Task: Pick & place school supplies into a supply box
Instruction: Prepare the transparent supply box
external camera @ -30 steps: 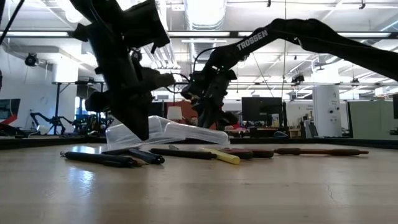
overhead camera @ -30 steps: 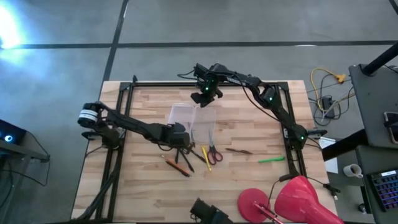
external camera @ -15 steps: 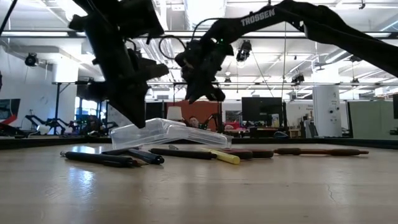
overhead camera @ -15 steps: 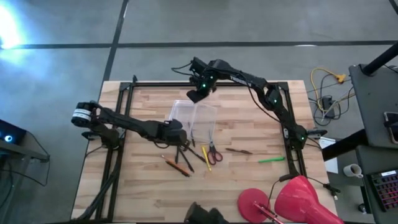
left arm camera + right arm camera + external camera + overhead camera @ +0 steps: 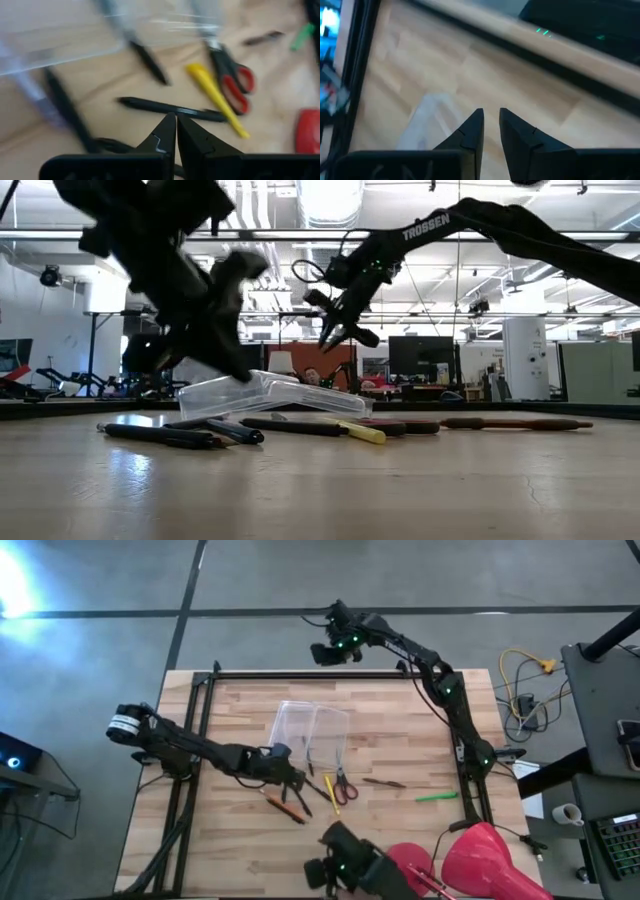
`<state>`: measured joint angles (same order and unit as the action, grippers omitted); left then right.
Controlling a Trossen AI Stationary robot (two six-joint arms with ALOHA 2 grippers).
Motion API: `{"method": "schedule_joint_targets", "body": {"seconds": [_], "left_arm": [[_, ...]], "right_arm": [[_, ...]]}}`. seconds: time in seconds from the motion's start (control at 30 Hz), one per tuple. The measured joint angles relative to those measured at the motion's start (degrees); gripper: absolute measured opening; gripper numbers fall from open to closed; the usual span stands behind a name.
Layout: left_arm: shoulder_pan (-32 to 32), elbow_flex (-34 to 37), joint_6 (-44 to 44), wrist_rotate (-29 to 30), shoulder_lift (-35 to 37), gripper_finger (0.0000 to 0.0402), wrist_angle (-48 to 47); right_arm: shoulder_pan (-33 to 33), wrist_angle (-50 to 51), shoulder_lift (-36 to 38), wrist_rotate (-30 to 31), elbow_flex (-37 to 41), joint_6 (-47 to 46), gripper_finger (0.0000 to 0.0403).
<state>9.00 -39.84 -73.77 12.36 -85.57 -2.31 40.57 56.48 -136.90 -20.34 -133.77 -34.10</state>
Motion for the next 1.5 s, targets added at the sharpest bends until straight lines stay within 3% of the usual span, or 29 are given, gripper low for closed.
{"method": "schedule_joint_targets", "body": {"seconds": [0.2,0.6,1.23,1.5], "left_arm": [[-1.72,2.93,-4.30,0.00,-0.64,0.0000,0.24],[-7.59,2.40,-4.10,2.56,-0.64,0.0000,-0.24],[-17.99,-1.12,9.10,1.46,-0.69,0.0000,1.72],[-18.76,-0.53,10.31,1.50,-0.69,0.0000,0.20]], "right_arm": [[1.30,-3.87,-0.01,4.07,2.89,-8.67,0.0054],[0.27,-17.83,-0.13,1.75,15.53,-26.08,0.0054],[-1.15,-19.65,-0.17,-8.69,25.45,-27.66,0.0054],[-1.24,-16.84,-0.20,-13.20,23.52,-26.54,0.0054]]}}
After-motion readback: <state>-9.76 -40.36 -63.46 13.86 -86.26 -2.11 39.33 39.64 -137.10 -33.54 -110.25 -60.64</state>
